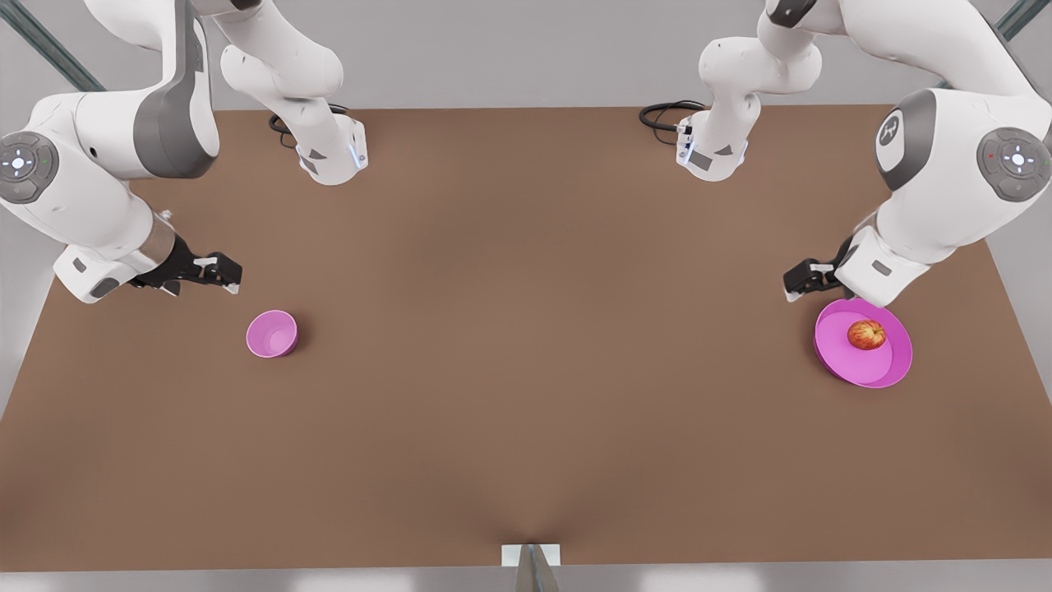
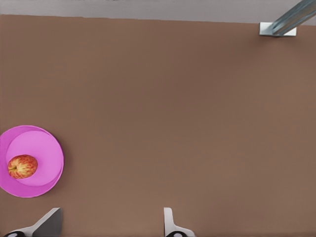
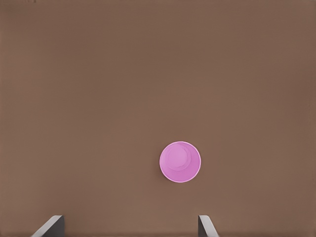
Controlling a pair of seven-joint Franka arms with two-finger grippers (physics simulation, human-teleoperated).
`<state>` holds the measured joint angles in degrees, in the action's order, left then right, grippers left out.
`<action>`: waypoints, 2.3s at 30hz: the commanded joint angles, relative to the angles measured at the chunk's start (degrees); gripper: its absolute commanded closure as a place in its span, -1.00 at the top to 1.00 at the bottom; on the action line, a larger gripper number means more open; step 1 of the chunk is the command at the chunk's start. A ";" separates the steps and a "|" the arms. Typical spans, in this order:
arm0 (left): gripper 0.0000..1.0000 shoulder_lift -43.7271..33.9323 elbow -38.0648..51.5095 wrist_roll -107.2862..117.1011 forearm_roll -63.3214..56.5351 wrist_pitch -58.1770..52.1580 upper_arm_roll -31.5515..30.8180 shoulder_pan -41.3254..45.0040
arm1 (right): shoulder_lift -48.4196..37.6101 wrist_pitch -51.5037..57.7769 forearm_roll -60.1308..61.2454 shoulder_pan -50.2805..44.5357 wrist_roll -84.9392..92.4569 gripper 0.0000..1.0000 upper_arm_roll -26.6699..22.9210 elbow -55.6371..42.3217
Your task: Use the left arm to pick up the apple from the plate, transfer it to the gripper of the right arm, and then use the right arm to place it into the bowl
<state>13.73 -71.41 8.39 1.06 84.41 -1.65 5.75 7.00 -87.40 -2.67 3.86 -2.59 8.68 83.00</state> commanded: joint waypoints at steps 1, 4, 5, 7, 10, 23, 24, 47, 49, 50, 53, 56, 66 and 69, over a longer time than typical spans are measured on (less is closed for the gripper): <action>1.00 -0.20 -1.18 -7.34 -0.62 2.24 -0.02 -0.12 | -0.06 -0.05 0.03 0.10 -0.31 1.00 0.03 -0.03; 1.00 0.08 -7.04 -6.99 -0.27 7.76 -0.02 -3.45 | -0.06 -0.05 0.03 0.01 -0.31 1.00 0.03 -0.03; 1.00 -2.12 -13.63 -7.25 1.31 13.99 -0.02 -5.39 | -0.06 -0.13 0.03 0.01 -0.31 1.00 0.03 -0.03; 1.00 -3.00 -22.86 -13.91 1.49 23.83 0.15 -10.49 | -0.06 -0.13 0.03 0.01 -0.31 1.00 0.03 -0.03; 1.00 -3.27 -33.61 -31.15 5.89 34.58 7.98 -11.11 | -0.06 -0.13 0.03 0.01 -0.31 1.00 0.03 -0.03; 1.00 5.34 -44.87 -63.76 13.71 56.83 12.99 -18.05 | -0.15 -0.40 1.62 0.62 -0.67 1.00 0.11 0.06; 1.00 6.22 -44.87 -66.75 15.64 56.83 13.78 -18.32 | -0.06 -0.40 1.62 0.71 -0.49 1.00 0.11 0.06; 1.00 16.85 -44.43 -69.83 16.52 60.52 14.31 -20.60 | 0.20 -0.40 1.62 1.15 0.56 1.00 0.03 0.06; 1.00 16.94 -44.43 -69.91 16.52 60.78 14.31 -20.60 | 0.20 -0.40 1.62 1.15 0.56 1.00 0.03 0.06; 1.00 16.94 -44.43 -69.83 16.52 60.78 14.31 -20.60 | 0.20 -0.40 1.62 1.15 0.56 1.00 0.03 0.06; 0.99 17.29 -44.43 -69.83 16.52 60.78 14.22 -20.60 | 0.20 -0.40 1.62 1.15 0.65 1.00 0.03 0.06; 0.95 17.47 -44.43 -69.83 16.52 60.78 14.04 -20.60 | 0.20 -0.40 1.62 1.15 0.65 1.00 0.03 0.06; 0.63 17.91 -44.52 -69.83 16.52 60.69 14.04 -20.87 | 0.20 -0.40 1.62 1.50 1.44 1.00 0.03 0.06; 0.57 17.82 -44.17 -69.92 16.35 60.61 14.04 -20.52 | 0.20 -0.40 1.62 1.50 1.44 1.00 0.03 0.06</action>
<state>31.64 -115.41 -58.59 17.47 145.08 12.36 -14.80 7.29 -87.82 -1.09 5.40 -1.85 8.67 83.08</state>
